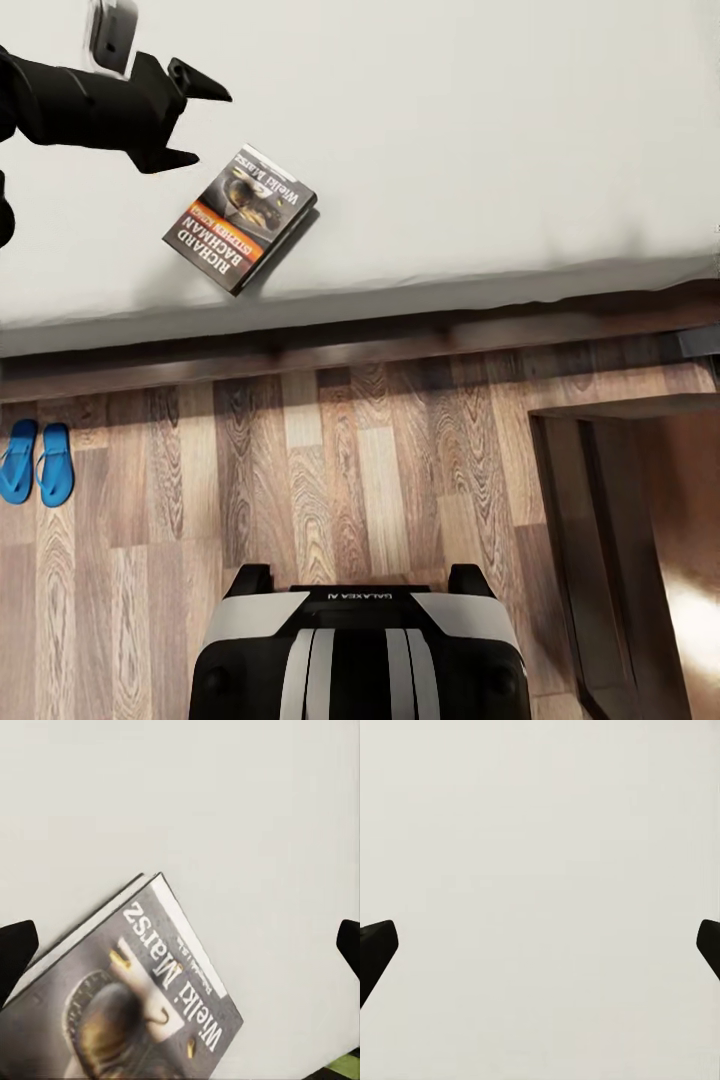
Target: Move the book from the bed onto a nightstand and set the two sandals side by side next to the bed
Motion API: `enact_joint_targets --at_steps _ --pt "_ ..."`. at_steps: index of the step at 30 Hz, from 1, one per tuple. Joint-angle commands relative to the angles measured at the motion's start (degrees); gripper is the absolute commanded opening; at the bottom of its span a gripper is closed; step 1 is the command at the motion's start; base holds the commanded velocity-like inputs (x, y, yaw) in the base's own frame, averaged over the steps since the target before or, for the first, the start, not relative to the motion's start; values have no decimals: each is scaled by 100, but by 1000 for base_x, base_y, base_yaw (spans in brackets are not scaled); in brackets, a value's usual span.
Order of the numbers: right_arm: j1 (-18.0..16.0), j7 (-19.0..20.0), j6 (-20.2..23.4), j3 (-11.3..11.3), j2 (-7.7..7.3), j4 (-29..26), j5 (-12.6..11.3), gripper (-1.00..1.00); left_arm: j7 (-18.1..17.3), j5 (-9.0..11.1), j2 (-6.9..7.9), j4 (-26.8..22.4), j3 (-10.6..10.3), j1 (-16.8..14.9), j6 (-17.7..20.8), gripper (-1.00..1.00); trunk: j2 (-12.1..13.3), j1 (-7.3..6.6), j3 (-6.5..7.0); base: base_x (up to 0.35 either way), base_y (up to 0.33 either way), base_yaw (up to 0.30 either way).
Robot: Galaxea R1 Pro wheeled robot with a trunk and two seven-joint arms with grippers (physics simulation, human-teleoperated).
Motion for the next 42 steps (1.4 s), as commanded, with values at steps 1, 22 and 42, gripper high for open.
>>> enact_joint_targets --at_steps 1,22,42 --pt "-8 -34 42 7 3 -1 -64 100 205 127 15 -112 15 -7 -12 100 -1 0 7 0 0 0" --pt "-34 -25 42 -57 115 -9 -213 100 1636 812 230 -744 153 337 -17 100 -1 0 200 68 28 0" --pt "5 -28 42 -46 103 -4 -225 100 1637 371 -127 -723 132 917 -63 100 -1 0 385 182 140 0"
